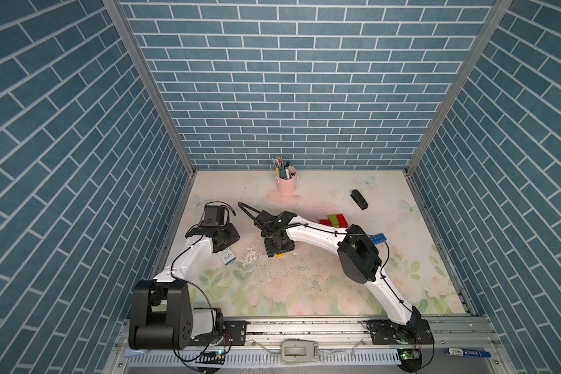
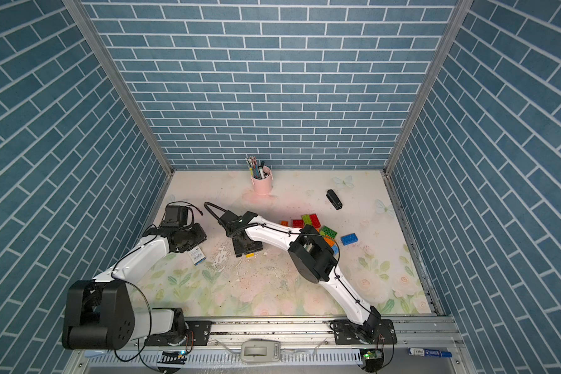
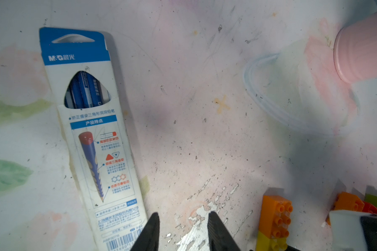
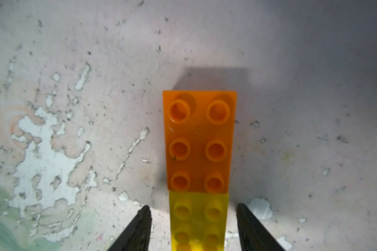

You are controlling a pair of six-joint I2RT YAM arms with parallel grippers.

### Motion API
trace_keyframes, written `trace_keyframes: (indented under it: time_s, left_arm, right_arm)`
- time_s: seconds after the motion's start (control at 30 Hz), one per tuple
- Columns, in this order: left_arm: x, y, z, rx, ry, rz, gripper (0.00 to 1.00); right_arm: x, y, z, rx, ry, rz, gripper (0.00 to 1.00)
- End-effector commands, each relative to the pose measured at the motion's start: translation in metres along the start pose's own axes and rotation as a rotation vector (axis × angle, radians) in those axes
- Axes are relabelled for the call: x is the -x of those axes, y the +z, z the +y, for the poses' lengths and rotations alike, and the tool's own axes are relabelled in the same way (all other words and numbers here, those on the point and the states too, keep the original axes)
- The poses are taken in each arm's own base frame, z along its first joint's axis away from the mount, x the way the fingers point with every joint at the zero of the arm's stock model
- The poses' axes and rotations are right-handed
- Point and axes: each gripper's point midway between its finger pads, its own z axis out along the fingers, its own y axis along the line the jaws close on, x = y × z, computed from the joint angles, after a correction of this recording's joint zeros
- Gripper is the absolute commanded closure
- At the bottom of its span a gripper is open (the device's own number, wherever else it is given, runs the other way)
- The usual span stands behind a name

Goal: Assemble a rectangle with lego
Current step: Place the lego brick at the center of the board, then adjust the lego brick at the center of the board.

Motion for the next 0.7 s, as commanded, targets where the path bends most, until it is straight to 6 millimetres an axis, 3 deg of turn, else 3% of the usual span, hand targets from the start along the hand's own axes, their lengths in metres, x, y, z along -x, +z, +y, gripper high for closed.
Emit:
trace_keyframes:
  time_s: [0.0, 0.03, 0.13, 0.23, 0.33, 0.47, 0.53, 0.67]
  left_arm:
    - [0.006, -0.008, 0.003, -0.007, -0.008, -0.021, 0.60]
    - [0.011, -0.012, 0.002, -0.015, -0.008, -0.028, 0.60]
    - [0.027, -0.027, -0.004, -0.012, 0.058, -0.054, 0.56]
    - [0.038, -0.042, -0.015, -0.019, 0.143, -0.068, 0.46]
    - [0.034, -0.050, -0.034, -0.060, 0.223, -0.055, 0.37]
    - [-0.001, -0.058, -0.088, -0.107, 0.472, -0.095, 0.28]
    - [-0.029, -0.062, -0.125, -0.162, 0.617, -0.154, 0.22]
    - [-0.068, -0.063, -0.175, -0.263, 0.735, -0.220, 0.19]
  right_arm:
    - [0.021, -0.059, -0.010, 0.050, 0.051, -0.097, 0.35]
    - [0.026, -0.081, -0.018, 0.074, 0.069, -0.136, 0.35]
    - [0.030, -0.113, -0.052, 0.101, 0.156, -0.203, 0.35]
    - [0.023, -0.127, -0.101, 0.087, 0.277, -0.243, 0.38]
    - [0.009, -0.137, -0.148, 0.008, 0.351, -0.273, 0.41]
    - [-0.019, -0.140, -0.198, -0.110, 0.425, -0.252, 0.44]
    - [-0.034, -0.138, -0.221, -0.139, 0.458, -0.236, 0.45]
    - [-0.060, -0.129, -0.249, -0.173, 0.483, -0.188, 0.47]
